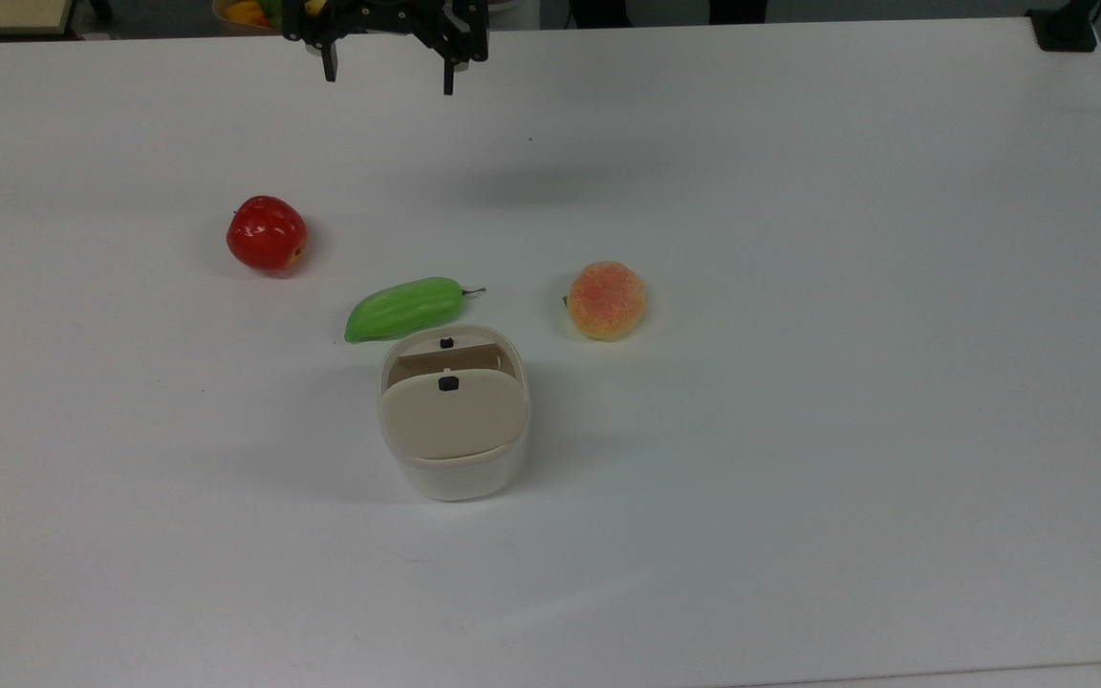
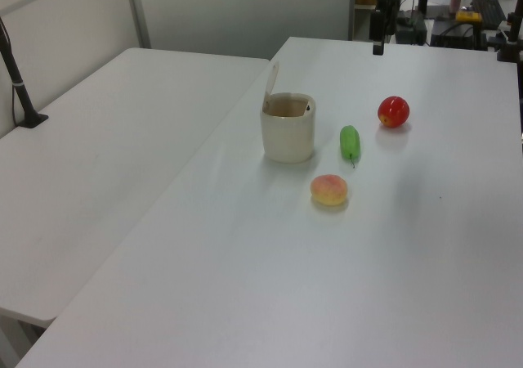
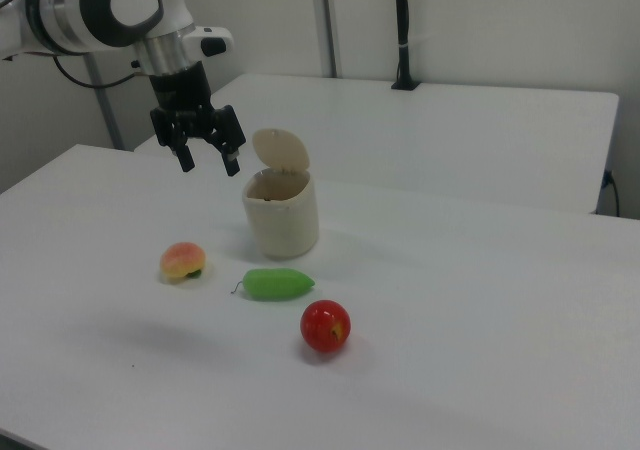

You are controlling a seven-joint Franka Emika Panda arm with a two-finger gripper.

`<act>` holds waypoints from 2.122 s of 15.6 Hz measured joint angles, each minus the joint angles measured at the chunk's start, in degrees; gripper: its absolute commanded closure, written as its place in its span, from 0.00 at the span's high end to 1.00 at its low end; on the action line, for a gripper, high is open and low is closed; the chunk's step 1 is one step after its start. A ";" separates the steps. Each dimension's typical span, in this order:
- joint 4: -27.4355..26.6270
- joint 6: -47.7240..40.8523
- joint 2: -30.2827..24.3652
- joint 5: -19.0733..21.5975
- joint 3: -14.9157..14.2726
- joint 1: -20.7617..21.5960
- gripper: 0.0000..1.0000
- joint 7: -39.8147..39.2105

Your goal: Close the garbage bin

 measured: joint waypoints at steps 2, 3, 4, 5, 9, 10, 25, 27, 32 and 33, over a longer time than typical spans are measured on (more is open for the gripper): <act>0.03 0.00 -0.01 0.00 0.00 0.00 1.00 0.00; 0.03 0.00 -0.01 0.00 0.00 0.00 1.00 0.00; 0.03 0.00 -0.01 0.00 0.00 0.00 1.00 0.00; 0.03 0.00 -0.01 0.00 0.00 0.00 1.00 0.00; 0.06 0.00 -0.01 0.00 0.00 0.00 1.00 0.00; 0.06 0.00 -0.01 0.00 0.00 0.00 1.00 0.00; -0.07 0.00 0.32 0.00 0.00 0.00 0.00 -0.05; -0.10 0.00 0.52 0.00 0.00 0.02 0.00 -0.13; -0.09 1.30 1.09 0.01 0.00 0.03 0.00 -0.46; -0.07 2.53 1.10 0.01 0.00 0.03 0.00 -0.46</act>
